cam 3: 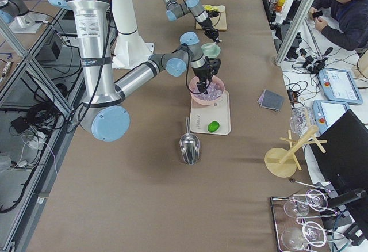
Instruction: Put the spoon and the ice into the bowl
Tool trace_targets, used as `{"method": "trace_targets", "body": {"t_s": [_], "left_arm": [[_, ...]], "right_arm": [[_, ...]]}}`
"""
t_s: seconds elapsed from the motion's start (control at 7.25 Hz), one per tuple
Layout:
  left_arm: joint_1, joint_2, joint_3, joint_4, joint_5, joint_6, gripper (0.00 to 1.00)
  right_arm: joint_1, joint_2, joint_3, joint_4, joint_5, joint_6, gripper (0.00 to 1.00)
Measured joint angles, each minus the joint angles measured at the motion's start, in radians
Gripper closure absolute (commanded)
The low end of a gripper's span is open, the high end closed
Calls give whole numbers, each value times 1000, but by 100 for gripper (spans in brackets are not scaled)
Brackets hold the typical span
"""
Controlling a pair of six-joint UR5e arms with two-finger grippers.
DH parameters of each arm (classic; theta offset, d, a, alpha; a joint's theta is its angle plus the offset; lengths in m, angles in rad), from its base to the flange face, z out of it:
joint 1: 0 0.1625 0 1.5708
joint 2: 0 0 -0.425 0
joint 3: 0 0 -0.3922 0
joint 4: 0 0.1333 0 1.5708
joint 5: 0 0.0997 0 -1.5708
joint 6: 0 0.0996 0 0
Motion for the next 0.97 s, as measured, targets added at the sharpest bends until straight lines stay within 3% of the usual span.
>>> {"method": "trace_targets", "body": {"t_s": [0.28, 0.41, 0.69, 0.97], "left_arm": [[45, 6, -19, 3, 31, 171, 2], [52, 36, -70, 17, -4, 259, 2], [-23, 171, -254, 116, -214, 497, 2], [-183, 316, -335, 171, -447, 828, 2]], "right_arm": [[-4, 9, 1, 1, -8, 0, 0], [-9, 15, 0, 0, -18, 0, 0], [-34, 21, -5, 0, -57, 0, 2], [-86, 22, -21, 0, -141, -7, 16]]}}
